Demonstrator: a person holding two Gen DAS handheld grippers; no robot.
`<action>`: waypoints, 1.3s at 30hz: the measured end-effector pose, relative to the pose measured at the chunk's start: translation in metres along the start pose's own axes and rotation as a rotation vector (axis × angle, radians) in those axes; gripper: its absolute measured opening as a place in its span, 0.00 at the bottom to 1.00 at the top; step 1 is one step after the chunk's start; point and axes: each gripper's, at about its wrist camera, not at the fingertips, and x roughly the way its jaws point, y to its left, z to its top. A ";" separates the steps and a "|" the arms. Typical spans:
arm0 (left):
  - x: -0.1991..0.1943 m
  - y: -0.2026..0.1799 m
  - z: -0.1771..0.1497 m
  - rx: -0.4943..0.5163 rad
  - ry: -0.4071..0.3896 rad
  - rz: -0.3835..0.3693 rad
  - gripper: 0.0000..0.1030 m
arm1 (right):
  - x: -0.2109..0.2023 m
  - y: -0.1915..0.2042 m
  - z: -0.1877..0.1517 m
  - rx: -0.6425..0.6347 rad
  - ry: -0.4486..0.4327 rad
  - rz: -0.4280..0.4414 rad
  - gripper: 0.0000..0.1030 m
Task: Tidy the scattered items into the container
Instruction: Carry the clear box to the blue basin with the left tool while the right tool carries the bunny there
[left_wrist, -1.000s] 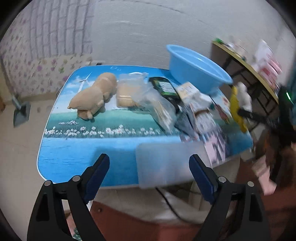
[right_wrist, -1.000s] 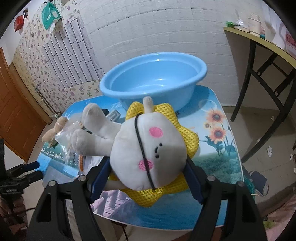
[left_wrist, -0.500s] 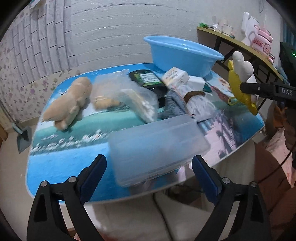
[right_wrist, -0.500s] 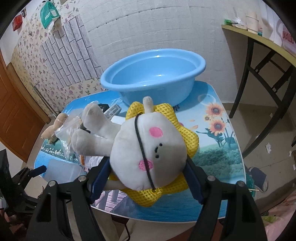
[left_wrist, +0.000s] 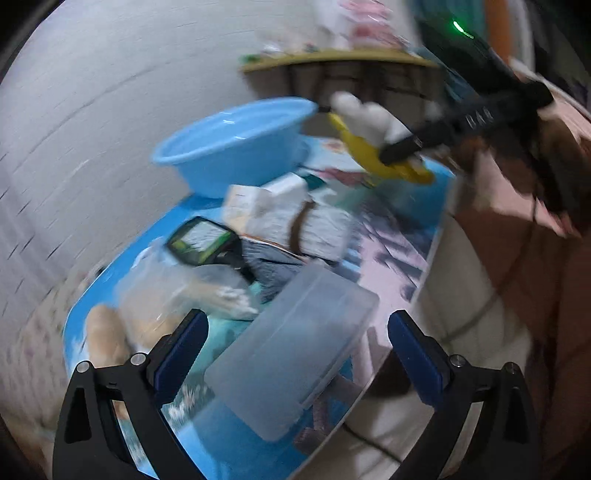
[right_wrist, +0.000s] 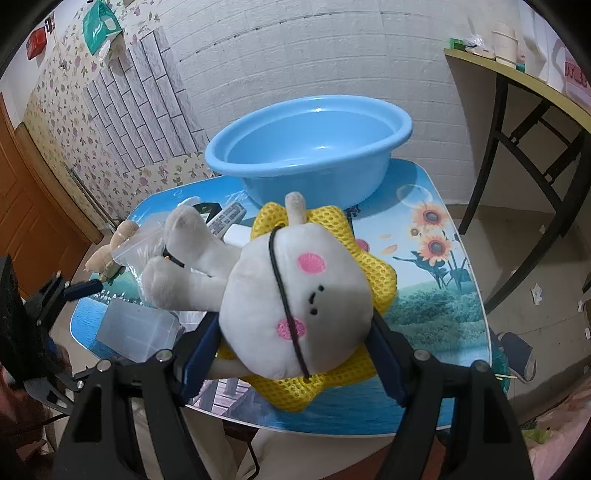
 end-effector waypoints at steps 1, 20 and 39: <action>0.004 0.001 0.002 0.025 0.021 -0.004 0.95 | 0.000 0.000 0.000 -0.001 0.001 0.001 0.73; -0.006 0.014 -0.029 -0.231 0.039 0.006 0.62 | 0.005 -0.002 0.001 0.000 0.015 0.022 0.73; -0.037 0.044 0.013 -0.597 -0.103 0.262 0.61 | -0.001 0.001 0.005 -0.014 -0.023 0.071 0.73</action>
